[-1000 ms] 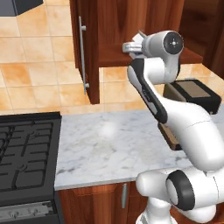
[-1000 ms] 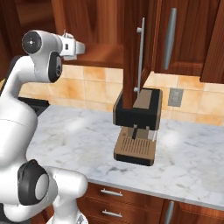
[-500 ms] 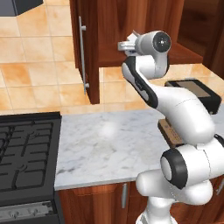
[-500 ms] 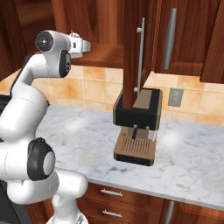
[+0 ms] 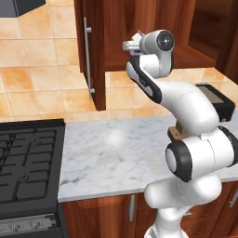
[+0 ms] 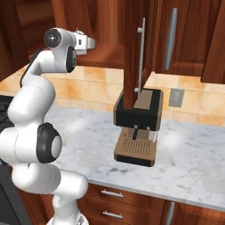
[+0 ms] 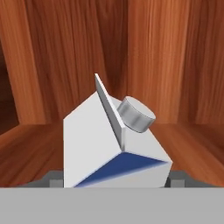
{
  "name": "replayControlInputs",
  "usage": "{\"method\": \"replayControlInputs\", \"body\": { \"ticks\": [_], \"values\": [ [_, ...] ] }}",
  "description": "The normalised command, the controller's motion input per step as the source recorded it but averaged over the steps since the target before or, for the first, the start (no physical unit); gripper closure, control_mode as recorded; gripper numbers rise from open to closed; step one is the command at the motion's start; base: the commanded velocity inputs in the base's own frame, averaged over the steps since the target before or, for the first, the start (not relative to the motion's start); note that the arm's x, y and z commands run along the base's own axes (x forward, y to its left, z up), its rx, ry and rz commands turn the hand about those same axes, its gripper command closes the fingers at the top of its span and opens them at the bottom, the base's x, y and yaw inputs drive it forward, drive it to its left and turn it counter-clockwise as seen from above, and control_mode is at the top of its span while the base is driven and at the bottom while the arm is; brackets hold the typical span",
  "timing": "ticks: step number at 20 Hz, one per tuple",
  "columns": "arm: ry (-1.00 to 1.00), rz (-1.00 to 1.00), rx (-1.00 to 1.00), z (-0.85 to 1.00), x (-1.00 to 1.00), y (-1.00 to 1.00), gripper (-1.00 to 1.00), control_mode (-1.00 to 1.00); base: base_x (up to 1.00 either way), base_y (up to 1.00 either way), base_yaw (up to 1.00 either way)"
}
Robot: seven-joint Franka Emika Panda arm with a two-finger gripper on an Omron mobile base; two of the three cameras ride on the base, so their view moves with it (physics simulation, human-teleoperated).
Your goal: Sort all alcoholic drinks to one cabinet, and non-alcoholic drinks to the other.
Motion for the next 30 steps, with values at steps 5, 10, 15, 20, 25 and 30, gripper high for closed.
{"method": "replayControlInputs", "body": {
  "ticks": [5,10,15,20,25,30],
  "values": [
    [-0.02,-0.03,0.00,0.00,0.00,-0.01,-1.00,-1.00,0.00,0.00,0.00],
    [-0.09,-0.03,0.00,0.00,-0.40,0.00,-1.00,-1.00,0.00,0.00,0.00],
    [-0.03,0.00,0.00,0.00,-0.74,0.00,-1.00,-1.00,0.00,0.00,0.00],
    [0.01,0.00,0.00,-0.23,-1.00,-0.12,-1.00,-1.00,0.00,0.00,0.00],
    [0.13,0.00,0.00,-0.63,-1.00,-0.36,-1.00,-1.00,0.00,0.00,0.00],
    [0.38,0.00,-0.04,-0.97,-0.97,-0.11,-1.00,-1.00,0.00,0.00,0.00]
  ]
}}
